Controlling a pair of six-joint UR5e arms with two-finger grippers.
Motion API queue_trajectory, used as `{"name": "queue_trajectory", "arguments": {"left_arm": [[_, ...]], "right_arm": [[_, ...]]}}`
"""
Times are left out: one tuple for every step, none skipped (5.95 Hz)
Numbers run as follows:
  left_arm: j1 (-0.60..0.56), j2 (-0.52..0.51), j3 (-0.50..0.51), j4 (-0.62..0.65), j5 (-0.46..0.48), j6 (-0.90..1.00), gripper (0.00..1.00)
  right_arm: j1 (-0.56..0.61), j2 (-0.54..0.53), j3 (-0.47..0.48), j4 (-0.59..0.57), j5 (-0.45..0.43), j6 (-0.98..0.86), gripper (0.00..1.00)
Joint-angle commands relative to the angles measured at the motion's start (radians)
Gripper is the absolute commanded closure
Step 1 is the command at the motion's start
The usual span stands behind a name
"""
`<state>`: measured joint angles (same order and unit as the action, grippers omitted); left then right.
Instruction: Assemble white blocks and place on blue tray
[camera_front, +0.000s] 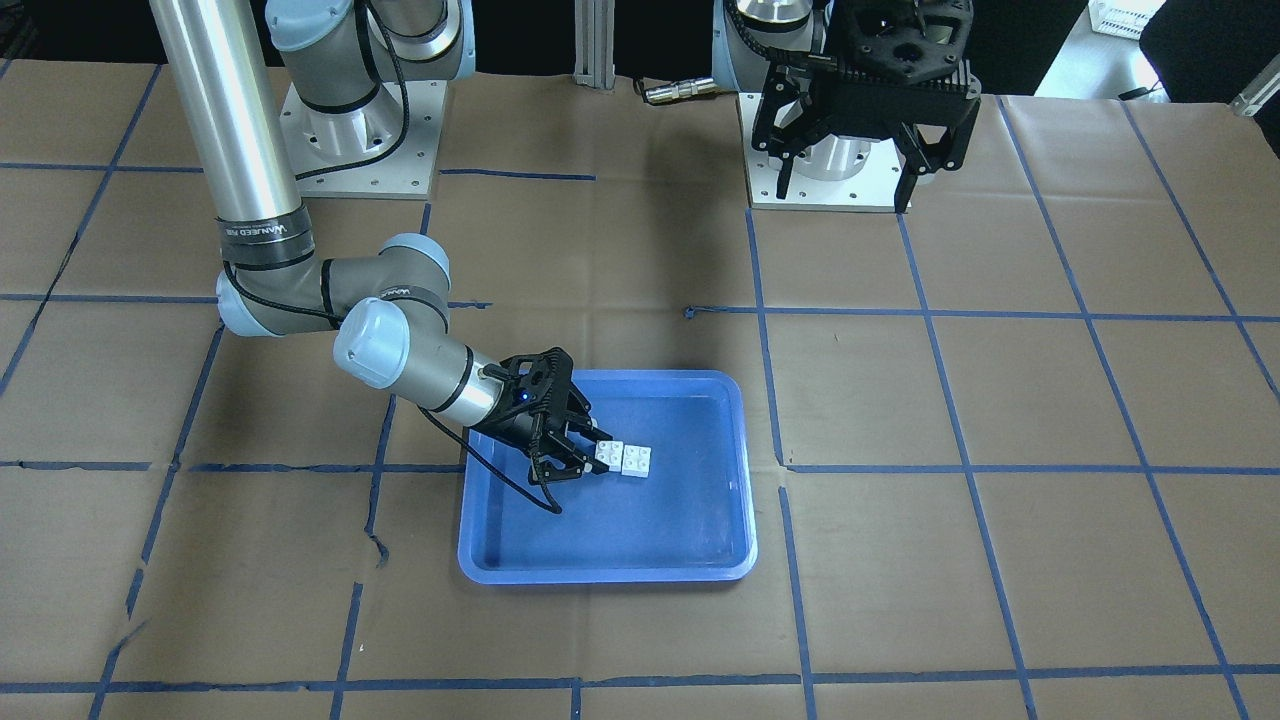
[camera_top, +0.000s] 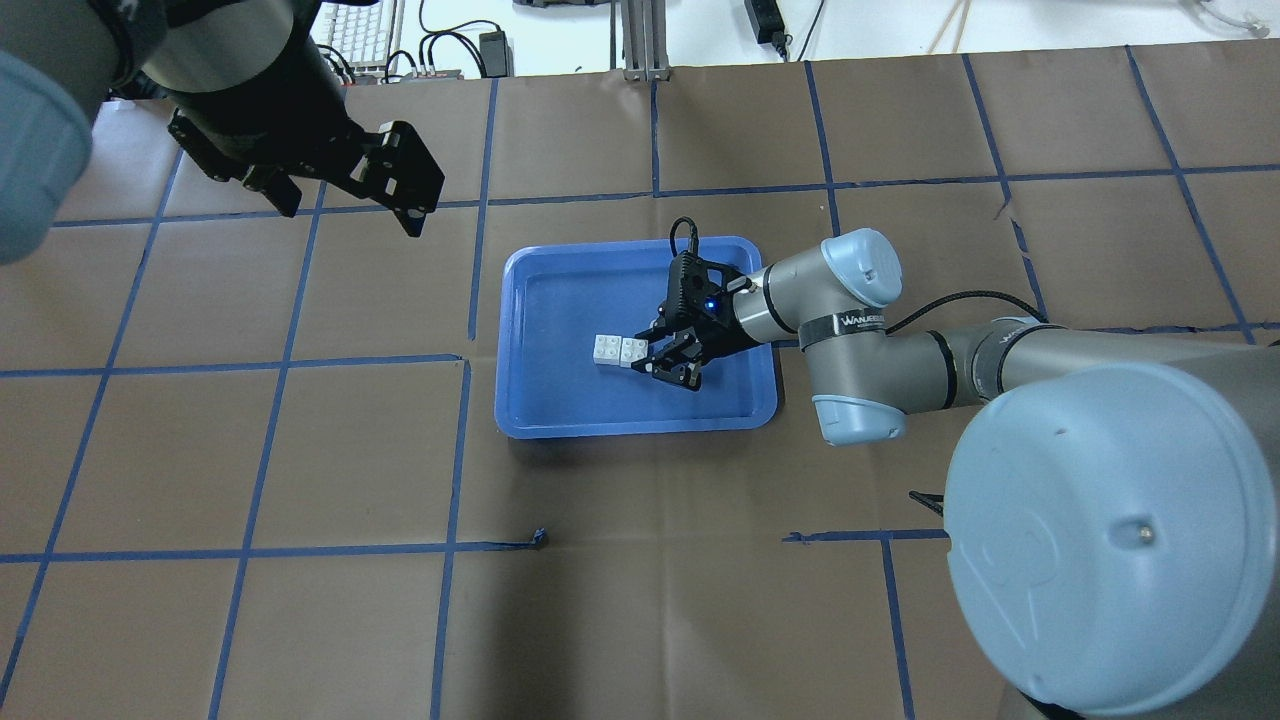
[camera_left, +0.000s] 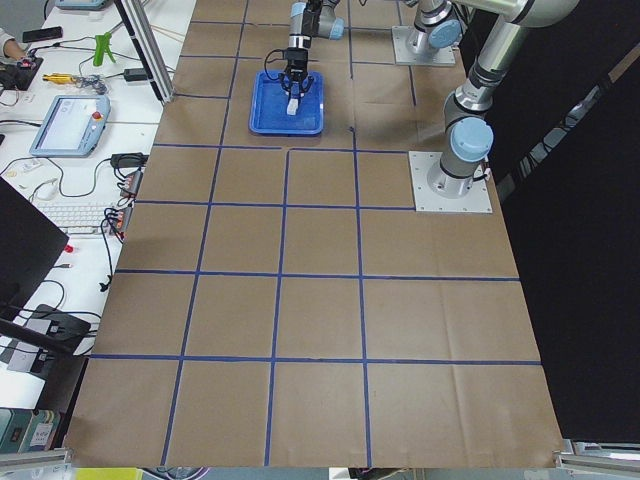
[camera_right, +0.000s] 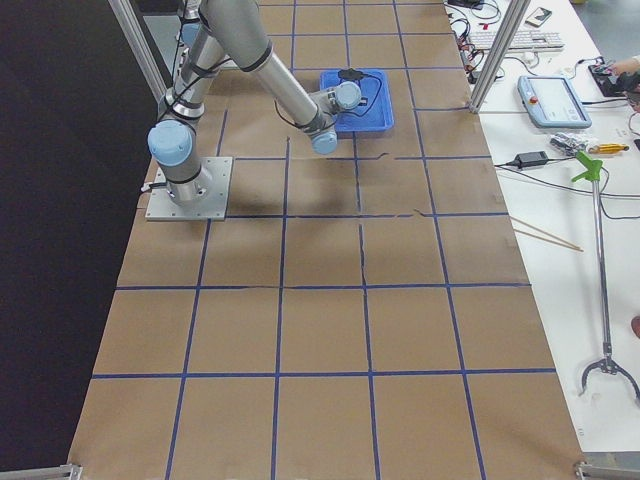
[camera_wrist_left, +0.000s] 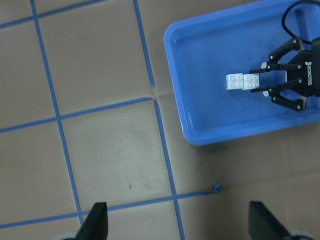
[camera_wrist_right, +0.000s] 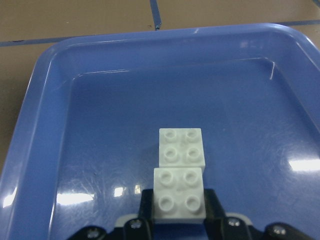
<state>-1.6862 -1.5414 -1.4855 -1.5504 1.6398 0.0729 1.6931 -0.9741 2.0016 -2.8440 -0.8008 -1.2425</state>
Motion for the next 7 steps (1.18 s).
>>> {"name": "queue_trajectory", "arguments": {"left_arm": [[0.014,-0.037,-0.007,0.052,0.002,-0.001,0.00],[0.037,-0.039,-0.030,0.046,-0.003,0.001,0.00],[0.061,-0.039,-0.033,0.041,0.005,0.002,0.00],[0.107,-0.046,-0.044,0.038,0.009,0.001,0.00],[0.141,-0.008,-0.064,0.030,0.015,-0.001,0.00],[0.151,0.035,-0.082,-0.047,0.040,-0.001,0.00],[0.151,0.030,-0.087,-0.019,0.040,-0.008,0.00]], "right_arm": [[-0.001,0.000,0.000,0.000,0.000,0.000,0.68],[0.002,-0.001,0.002,0.000,0.002,0.000,0.68],[0.002,-0.001,0.002,0.000,0.002,0.000,0.68],[0.002,-0.001,0.002,0.001,0.003,0.000,0.60],[0.002,-0.001,0.002,0.002,0.005,0.000,0.50],[0.002,-0.001,0.002,0.002,0.008,0.000,0.43],[-0.001,0.006,0.000,0.000,0.009,0.000,0.43]]}}
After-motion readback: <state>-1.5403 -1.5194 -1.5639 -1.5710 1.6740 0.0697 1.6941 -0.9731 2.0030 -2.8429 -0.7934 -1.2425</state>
